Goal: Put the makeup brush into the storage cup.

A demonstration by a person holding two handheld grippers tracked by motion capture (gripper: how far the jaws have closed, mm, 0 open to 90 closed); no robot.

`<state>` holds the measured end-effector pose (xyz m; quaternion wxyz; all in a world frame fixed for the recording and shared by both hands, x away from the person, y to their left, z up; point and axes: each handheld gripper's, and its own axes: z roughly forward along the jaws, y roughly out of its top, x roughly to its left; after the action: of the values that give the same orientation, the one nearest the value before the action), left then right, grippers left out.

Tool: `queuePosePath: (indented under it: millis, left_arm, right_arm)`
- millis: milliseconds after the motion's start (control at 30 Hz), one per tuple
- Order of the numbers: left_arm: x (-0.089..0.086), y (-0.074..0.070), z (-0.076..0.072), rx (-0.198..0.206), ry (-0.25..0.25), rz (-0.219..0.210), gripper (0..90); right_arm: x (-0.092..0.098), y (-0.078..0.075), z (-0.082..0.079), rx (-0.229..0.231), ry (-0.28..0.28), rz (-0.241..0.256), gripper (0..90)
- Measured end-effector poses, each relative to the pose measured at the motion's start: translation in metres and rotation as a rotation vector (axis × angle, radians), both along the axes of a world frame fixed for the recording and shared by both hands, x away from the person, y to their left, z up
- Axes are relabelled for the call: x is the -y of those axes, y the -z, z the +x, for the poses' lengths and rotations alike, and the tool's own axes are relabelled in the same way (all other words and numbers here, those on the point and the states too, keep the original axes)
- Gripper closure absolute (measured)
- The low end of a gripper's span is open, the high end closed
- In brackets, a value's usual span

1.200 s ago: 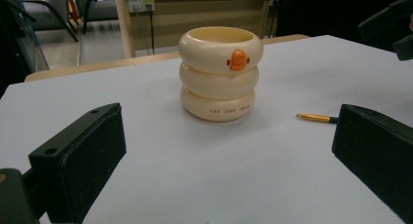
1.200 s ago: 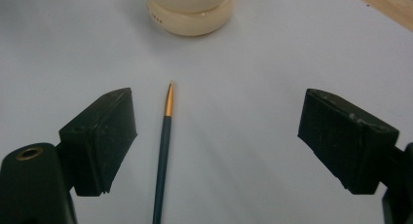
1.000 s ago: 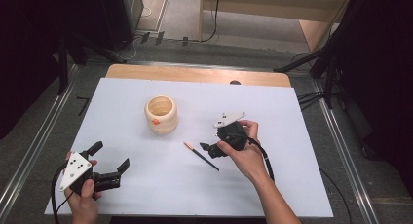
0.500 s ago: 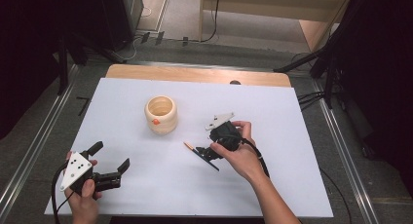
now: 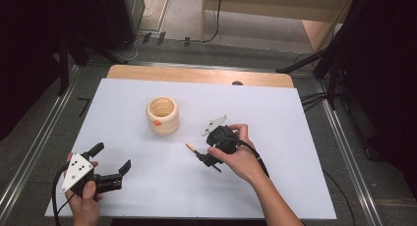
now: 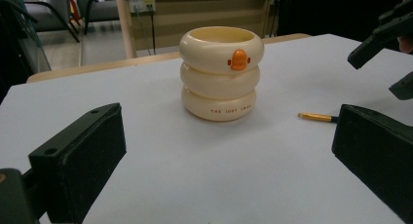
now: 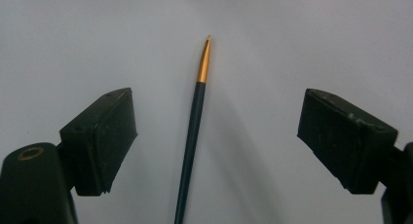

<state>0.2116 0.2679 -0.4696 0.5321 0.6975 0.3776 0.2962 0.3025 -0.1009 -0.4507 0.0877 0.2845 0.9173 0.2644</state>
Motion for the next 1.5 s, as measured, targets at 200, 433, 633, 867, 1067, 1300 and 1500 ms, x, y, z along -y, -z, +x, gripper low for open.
queuePosePath:
  millis: [200,433,633,867,1067,1300,1500]
  left_arm:
    - [0.000,0.000,0.000,0.000,0.002,0.001,0.0]
    - [0.000,0.000,0.000,0.002,0.002,0.001,0.0]
    - [0.000,-0.001,0.000,0.002,0.001,0.001,0.0]
    - [0.000,0.000,0.000,0.003,0.001,0.002,0.0]
    - [0.000,0.000,0.000,0.001,0.000,-0.001,0.0]
    - [-0.001,0.000,0.000,-0.001,-0.001,0.001,0.0]
    - [-0.001,0.000,0.000,-0.003,-0.001,0.003,0.0]
  right_arm:
    - [-0.008,0.002,0.000,-0.028,-0.037,-0.048,16.4]
    - [-0.015,0.005,0.001,-0.058,-0.046,-0.111,16.3]
    - [-0.018,0.008,0.003,-0.088,-0.049,-0.146,26.8]
    - [-0.026,0.012,0.004,-0.147,-0.094,-0.218,34.0]
    - [-0.032,0.016,0.006,-0.178,-0.087,-0.258,43.7]
    - [-0.034,0.019,0.008,-0.212,-0.034,-0.286,49.8]
    - [-0.035,0.022,0.012,-0.272,-0.005,-0.316,59.2]
